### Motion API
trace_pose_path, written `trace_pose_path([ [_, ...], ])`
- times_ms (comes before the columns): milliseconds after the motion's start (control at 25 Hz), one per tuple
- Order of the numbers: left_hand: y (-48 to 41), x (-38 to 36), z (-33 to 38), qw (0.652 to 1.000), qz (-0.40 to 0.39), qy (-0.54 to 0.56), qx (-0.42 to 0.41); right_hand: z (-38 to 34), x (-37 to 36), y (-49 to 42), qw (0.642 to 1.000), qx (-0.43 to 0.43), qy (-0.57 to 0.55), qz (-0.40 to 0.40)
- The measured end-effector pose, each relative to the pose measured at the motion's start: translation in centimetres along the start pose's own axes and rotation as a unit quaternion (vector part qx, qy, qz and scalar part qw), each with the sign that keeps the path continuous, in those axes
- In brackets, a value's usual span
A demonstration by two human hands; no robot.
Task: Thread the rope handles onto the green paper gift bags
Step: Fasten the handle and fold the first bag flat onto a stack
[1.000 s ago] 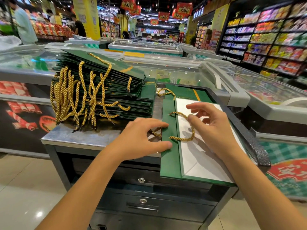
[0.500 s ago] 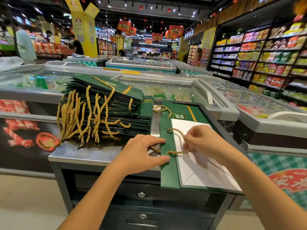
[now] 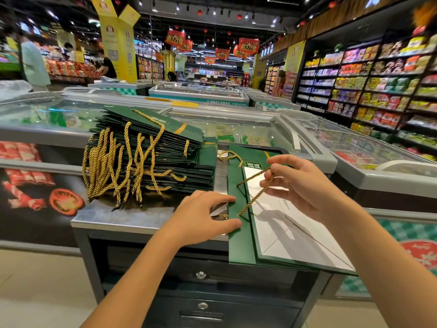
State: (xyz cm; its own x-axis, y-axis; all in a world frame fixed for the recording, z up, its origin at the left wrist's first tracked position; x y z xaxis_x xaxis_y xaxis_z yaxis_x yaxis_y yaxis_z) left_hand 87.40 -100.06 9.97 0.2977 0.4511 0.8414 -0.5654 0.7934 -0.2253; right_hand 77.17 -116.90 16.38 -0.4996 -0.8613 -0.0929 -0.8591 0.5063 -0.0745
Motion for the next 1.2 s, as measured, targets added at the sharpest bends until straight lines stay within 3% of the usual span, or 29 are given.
trace_pose_path([
  [160, 0.1, 0.1, 0.1, 1.000, 0.004, -0.003, -0.002, -0.8, 0.8, -0.8, 0.998, -0.035, -0.050, -0.006],
  [560, -0.1, -0.2, 0.3, 0.999, -0.005, -0.036, -0.003, -0.7, 2.5, -1.6, 0.971, 0.017, 0.240, 0.003],
  [840, -0.1, -0.2, -0.3, 0.999, -0.009, 0.018, 0.040, 1.4, 8.0, 0.8, 0.881, 0.050, 0.470, 0.028],
  [1000, -0.8, -0.3, 0.8, 0.997, -0.006, -0.061, 0.047, 3.5, 7.1, 2.8, 0.821, 0.119, 0.558, 0.015],
  [1120, -1.3, -0.6, 0.9, 0.997, -0.029, 0.019, 0.067, 4.0, 6.5, 3.0, 0.797, 0.145, 0.585, 0.035],
  [1200, -1.4, -0.5, 0.5, 0.985, -0.016, 0.136, 0.102, 4.1, 6.6, 2.8, 0.798, 0.139, 0.585, 0.040],
])
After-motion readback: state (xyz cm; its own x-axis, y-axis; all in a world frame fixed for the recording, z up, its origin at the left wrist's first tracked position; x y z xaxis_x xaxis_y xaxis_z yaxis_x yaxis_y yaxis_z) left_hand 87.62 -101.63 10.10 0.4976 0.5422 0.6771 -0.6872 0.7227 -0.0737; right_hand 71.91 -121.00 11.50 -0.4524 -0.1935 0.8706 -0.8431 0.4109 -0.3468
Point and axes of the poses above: each hand's wrist, its own y-axis away from the middle knuckle, its own x-axis out of the back of the hand, z = x × y, the point moved 8 cm from there along -y, towards the middle knuckle, and after that the axes turned 4 degrees about -y, right-handed, at the moved point
